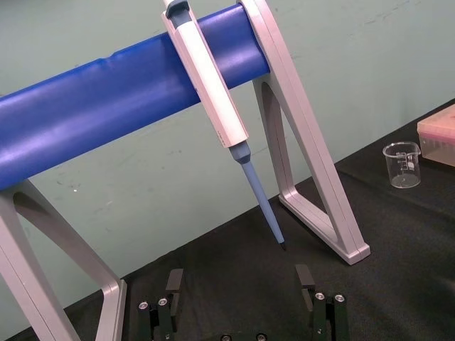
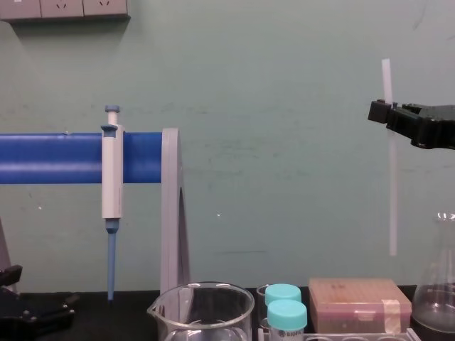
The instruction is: Pick up the stirring rod with one hand, then place it down.
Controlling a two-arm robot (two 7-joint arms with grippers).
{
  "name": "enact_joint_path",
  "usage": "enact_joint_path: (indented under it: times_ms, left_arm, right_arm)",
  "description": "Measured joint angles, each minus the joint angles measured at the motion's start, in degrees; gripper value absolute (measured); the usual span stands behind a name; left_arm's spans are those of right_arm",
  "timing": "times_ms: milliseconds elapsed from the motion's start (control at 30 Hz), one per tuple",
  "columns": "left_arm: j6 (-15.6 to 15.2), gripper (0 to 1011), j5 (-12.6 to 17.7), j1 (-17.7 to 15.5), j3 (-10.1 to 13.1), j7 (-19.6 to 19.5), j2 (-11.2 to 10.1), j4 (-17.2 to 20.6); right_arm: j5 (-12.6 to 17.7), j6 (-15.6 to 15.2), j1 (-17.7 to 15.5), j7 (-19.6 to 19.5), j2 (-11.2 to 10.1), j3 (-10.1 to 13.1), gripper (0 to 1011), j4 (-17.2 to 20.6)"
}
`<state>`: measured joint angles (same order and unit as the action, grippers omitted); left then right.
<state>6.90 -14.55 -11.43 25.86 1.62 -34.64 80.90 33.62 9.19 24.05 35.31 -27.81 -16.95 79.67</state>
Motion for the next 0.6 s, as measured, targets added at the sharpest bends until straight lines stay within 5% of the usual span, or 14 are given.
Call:
enact_joint_path:
  times_ms: [133, 600]
  left_arm:
    - [0.0, 1000, 0.0, 0.0, 0.0, 0.0, 0.0, 0.0]
    - [0.0, 1000, 0.0, 0.0, 0.0, 0.0, 0.0, 0.0]
  right_arm:
    - [0.17, 0.02, -0.12, 0.15, -0.09, 0.0, 72, 0.09]
    - [7.45, 0.75, -2.48, 10.36, -3.1, -0.97, 71, 0.51]
